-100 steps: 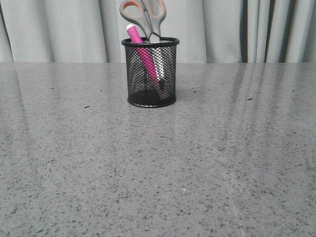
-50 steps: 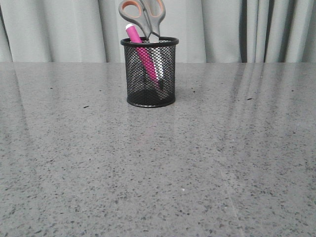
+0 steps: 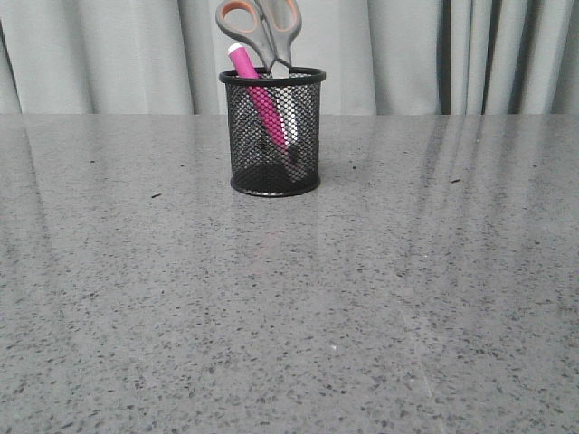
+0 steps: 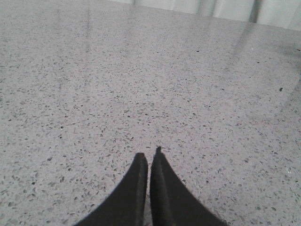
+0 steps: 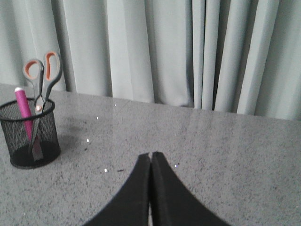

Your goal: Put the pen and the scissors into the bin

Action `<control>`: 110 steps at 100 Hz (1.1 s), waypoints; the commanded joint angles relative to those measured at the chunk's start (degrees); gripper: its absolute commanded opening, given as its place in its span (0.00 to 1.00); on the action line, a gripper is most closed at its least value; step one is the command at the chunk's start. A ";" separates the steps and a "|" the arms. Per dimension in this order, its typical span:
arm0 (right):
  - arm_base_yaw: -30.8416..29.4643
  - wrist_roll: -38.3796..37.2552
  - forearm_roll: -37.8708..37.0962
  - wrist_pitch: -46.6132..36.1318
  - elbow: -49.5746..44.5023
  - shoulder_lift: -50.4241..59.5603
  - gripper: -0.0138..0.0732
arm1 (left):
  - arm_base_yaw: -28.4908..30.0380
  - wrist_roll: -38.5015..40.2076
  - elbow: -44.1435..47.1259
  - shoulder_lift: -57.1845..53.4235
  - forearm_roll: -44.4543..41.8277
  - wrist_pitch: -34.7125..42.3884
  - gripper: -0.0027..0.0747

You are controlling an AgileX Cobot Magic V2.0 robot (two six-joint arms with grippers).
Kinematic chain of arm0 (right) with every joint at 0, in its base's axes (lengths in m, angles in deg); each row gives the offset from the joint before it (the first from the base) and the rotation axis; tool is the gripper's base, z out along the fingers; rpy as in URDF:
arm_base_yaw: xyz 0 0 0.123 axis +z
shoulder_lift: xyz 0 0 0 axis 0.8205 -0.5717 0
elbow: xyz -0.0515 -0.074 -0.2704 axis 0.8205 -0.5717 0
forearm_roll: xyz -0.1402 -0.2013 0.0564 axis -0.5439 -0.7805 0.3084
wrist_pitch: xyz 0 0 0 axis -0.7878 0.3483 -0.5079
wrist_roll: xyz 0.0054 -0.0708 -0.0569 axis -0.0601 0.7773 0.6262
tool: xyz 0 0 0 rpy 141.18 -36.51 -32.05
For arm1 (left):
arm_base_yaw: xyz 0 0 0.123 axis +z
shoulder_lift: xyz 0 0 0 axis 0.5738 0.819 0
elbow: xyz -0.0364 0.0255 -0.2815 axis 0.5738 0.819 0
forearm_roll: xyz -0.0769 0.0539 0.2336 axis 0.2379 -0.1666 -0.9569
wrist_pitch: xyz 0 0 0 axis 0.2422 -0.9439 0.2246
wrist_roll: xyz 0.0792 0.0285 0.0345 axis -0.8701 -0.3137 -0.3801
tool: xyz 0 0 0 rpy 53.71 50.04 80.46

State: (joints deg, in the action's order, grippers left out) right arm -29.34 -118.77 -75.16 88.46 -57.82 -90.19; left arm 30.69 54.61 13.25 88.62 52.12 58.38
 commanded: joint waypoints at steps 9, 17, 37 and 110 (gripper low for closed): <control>-0.09 0.18 -1.28 -3.79 -3.42 -0.72 0.07 | 0.02 -0.10 1.37 -1.86 0.98 2.82 0.01; -0.09 0.18 -1.28 -3.79 -6.12 -0.72 0.07 | 0.02 -0.10 1.37 -1.86 0.98 2.82 0.01; -0.09 0.18 -1.28 -0.75 -9.32 0.04 0.07 | 0.02 -0.10 1.37 -1.86 0.98 2.82 0.01; -26.43 28.27 33.58 -14.31 -21.18 12.47 0.07 | 0.02 -0.10 1.37 -1.86 0.88 2.82 0.01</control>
State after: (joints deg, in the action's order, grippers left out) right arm -53.10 -97.90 -45.10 82.21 -78.58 -78.75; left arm 30.69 54.61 13.25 88.62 52.26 58.38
